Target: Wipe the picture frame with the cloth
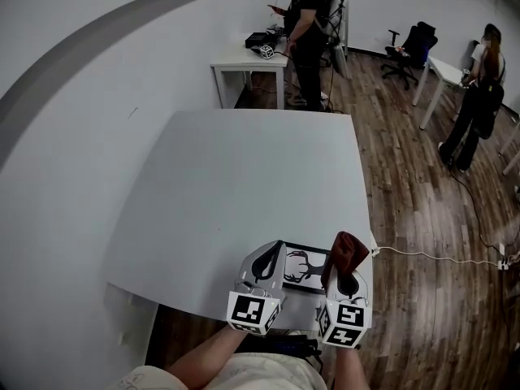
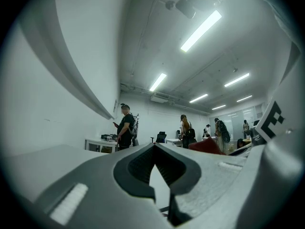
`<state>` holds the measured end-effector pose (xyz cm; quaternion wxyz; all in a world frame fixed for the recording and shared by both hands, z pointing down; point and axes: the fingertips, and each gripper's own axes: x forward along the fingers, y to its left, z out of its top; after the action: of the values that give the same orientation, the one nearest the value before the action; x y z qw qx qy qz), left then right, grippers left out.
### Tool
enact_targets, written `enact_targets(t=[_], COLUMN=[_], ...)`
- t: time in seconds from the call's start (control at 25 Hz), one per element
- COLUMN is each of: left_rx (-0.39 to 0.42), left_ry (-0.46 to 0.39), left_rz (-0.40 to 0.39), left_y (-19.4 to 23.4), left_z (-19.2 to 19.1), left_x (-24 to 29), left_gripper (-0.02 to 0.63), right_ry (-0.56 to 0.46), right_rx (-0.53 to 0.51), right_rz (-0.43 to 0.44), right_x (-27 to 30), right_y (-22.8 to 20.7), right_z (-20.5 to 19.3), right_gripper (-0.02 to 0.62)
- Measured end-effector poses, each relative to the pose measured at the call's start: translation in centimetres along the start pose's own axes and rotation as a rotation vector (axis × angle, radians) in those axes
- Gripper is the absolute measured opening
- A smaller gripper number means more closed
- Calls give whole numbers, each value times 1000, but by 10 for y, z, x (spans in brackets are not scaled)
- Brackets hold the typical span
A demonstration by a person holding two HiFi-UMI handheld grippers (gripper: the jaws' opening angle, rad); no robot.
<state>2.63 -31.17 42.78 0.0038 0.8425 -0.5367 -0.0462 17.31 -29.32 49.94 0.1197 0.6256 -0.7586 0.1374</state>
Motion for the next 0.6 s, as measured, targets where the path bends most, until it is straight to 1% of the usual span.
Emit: enact_targets(t=[0.16,0.28,0.44,0.6], left_rx=[-4,-9,-18,-25], left_ry=[-17,-30,-20,-36], left_rz=[5,18,45,67], left_y=[16,31,53,73], left_z=[2,7,10,11], left_x=[2,2,-3,-9], left_gripper=[2,1,2,2], right_ry=[51,114,221,352], right_rx=[0,37,80,110], right_rz=[18,53,98,146], right_x=[19,36,61,86], right_y=[16,32,54,79], right_z=[-2,-8,-23,-44], right_gripper=[60,60,60,60])
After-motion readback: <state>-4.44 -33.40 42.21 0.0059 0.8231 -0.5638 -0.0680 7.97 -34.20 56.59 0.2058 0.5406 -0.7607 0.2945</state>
